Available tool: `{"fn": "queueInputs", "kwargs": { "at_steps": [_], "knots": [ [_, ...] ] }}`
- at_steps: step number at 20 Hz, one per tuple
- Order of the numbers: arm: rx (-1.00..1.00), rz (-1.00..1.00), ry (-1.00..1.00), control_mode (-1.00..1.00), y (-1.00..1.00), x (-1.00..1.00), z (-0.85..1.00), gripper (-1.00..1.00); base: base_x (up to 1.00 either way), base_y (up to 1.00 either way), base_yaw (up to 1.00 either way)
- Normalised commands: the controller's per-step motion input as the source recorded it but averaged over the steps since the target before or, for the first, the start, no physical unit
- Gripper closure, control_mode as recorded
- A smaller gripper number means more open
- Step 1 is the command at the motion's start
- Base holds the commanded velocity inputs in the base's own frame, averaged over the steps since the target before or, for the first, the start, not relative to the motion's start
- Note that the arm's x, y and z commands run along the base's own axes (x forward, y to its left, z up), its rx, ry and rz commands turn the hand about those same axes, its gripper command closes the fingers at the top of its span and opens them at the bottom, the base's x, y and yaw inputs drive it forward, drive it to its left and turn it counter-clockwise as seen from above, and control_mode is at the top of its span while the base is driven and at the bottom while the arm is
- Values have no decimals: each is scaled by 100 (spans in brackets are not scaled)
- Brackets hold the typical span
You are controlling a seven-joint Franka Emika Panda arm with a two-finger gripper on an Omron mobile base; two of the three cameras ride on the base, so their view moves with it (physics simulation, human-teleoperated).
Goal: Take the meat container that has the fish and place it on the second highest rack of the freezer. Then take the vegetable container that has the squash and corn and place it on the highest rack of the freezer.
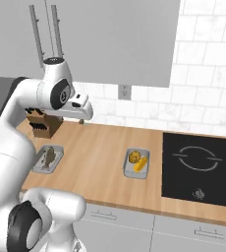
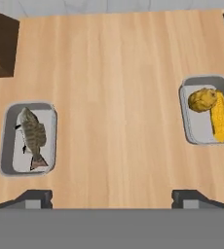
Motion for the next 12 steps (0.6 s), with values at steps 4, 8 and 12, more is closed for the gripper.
{"fn": "queueInputs", "kwargs": {
  "at_steps": [4, 8, 12],
  "knots": [
    [13, 57, 0, -100, 7, -33, -36, -100, 0, 0, 0],
    [4, 73, 0, -100, 11, -4, -39, -100, 0, 0, 0],
    [-23, 64, 4, -100, 57, 27, -59, -100, 0, 0, 0]
  ]
}}
